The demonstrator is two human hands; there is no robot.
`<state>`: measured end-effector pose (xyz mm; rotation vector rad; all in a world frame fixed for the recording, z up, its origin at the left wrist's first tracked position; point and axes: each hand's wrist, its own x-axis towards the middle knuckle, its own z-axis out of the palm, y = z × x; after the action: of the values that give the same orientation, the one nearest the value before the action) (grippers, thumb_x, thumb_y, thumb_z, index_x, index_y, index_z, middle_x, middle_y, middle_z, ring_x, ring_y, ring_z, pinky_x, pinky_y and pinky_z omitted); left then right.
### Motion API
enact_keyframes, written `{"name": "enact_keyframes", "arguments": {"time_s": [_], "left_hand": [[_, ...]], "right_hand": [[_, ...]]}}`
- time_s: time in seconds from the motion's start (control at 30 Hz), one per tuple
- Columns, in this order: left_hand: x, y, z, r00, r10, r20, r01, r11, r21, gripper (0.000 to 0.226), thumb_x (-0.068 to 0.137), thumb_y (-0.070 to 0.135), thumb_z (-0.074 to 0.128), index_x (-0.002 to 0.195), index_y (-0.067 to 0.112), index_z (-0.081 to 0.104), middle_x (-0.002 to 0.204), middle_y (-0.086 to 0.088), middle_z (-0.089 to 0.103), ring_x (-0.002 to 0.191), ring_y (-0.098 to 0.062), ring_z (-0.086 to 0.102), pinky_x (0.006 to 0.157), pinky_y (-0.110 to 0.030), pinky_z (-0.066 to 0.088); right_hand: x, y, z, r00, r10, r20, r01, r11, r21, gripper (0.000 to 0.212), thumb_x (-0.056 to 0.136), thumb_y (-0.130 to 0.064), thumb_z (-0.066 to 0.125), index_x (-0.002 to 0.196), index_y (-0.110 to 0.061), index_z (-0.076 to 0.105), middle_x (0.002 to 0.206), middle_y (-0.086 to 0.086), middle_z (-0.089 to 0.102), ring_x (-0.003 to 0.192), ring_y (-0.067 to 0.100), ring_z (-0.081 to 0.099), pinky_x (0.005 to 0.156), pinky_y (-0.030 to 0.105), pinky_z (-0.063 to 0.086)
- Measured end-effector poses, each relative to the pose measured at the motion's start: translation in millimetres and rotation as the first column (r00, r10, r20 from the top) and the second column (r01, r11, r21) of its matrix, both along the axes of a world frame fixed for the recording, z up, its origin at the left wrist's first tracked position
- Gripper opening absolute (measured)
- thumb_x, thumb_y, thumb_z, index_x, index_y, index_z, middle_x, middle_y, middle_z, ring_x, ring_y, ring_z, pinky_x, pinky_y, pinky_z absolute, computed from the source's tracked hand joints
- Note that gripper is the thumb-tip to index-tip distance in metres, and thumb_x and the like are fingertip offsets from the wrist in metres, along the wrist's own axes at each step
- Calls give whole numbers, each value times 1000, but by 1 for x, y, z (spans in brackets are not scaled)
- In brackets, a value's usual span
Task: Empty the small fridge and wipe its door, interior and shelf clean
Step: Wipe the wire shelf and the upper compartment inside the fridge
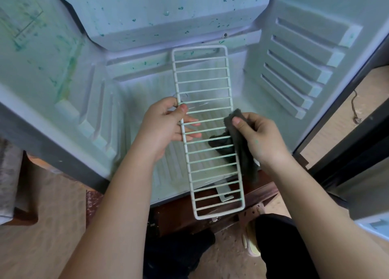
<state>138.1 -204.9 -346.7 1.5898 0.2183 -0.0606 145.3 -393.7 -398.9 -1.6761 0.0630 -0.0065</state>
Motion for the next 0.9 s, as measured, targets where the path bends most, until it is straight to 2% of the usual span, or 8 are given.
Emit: {"name": "enact_keyframes", "arguments": {"time_s": [0.07, 0.13, 0.27, 0.33, 0.47, 0.67, 0.8, 0.9], "left_hand": [[0, -5, 3, 1000, -13, -16, 13, 999, -39, 12, 101, 11, 49, 91, 7, 55, 77, -18, 70, 59, -31, 71, 55, -37, 61], [0, -11, 4, 1000, -13, -14, 12, 998, -63, 10, 101, 12, 49, 94, 6, 53, 71, -13, 72, 61, -31, 72, 61, -41, 60], [2, -16, 2, 999, 46, 2, -46, 996, -78, 9, 101, 11, 49, 104, 4, 54, 78, -15, 70, 63, -28, 72, 61, -40, 61], [4, -16, 1, 997, 77, 4, -77, 994, -76, 7, 101, 11, 49, 100, 6, 54, 81, -17, 68, 60, -25, 71, 56, -36, 61], [10, -19, -8, 985, 169, 40, -170, 984, 48, 19, 98, 14, 55, 80, 18, 55, 82, -19, 68, 66, -25, 66, 60, -34, 55], [11, -20, -12, 981, 187, 49, -190, 978, 87, 20, 97, 13, 56, 78, 19, 57, 88, -17, 69, 57, -15, 63, 52, -23, 45], [13, -21, -13, 982, 183, 43, -186, 980, 74, 21, 97, 12, 57, 78, 21, 59, 79, -9, 67, 70, -24, 70, 64, -28, 51], [14, -21, -15, 982, 187, 32, -190, 978, 92, 16, 95, 18, 59, 80, 23, 63, 99, -17, 71, 95, -38, 68, 85, -46, 53]], "right_hand": [[5, 0, 4, 994, -110, -22, 110, 994, -15, 30, 95, -32, 55, 74, -15, 67, 70, 7, 71, 64, 25, 66, 66, 42, 56], [9, -4, 9, 972, -230, 52, 235, 955, -182, 37, 93, -43, 54, 74, -13, 65, 70, 7, 69, 70, 27, 66, 66, 33, 54], [-4, -4, 23, 786, -304, 539, 505, 818, -275, 20, 91, -19, 62, 109, -11, 69, 100, -3, 57, 92, 0, 50, 80, 0, 33], [-16, 13, 18, 703, -142, 697, 452, 846, -284, 28, 88, -8, 64, 116, -7, 67, 105, 4, 51, 97, 0, 45, 91, 5, 34], [-38, 58, -2, 718, 198, 667, 283, 793, -539, 39, 82, -2, 65, 121, -7, 64, 102, 7, 60, 94, 23, 55, 80, 29, 47], [-37, 73, -21, 661, 248, 708, 357, 726, -588, 10, 86, -19, 69, 91, -11, 72, 105, 6, 67, 98, 27, 58, 67, 37, 52], [-32, 61, -25, 645, 223, 731, 384, 732, -562, 8, 86, -20, 70, 90, -14, 74, 109, 11, 64, 100, 29, 53, 69, 40, 51], [-31, 56, -27, 682, 161, 713, 437, 692, -574, 10, 87, -32, 69, 92, -26, 75, 109, 5, 64, 98, 31, 51, 80, 44, 45]]}}
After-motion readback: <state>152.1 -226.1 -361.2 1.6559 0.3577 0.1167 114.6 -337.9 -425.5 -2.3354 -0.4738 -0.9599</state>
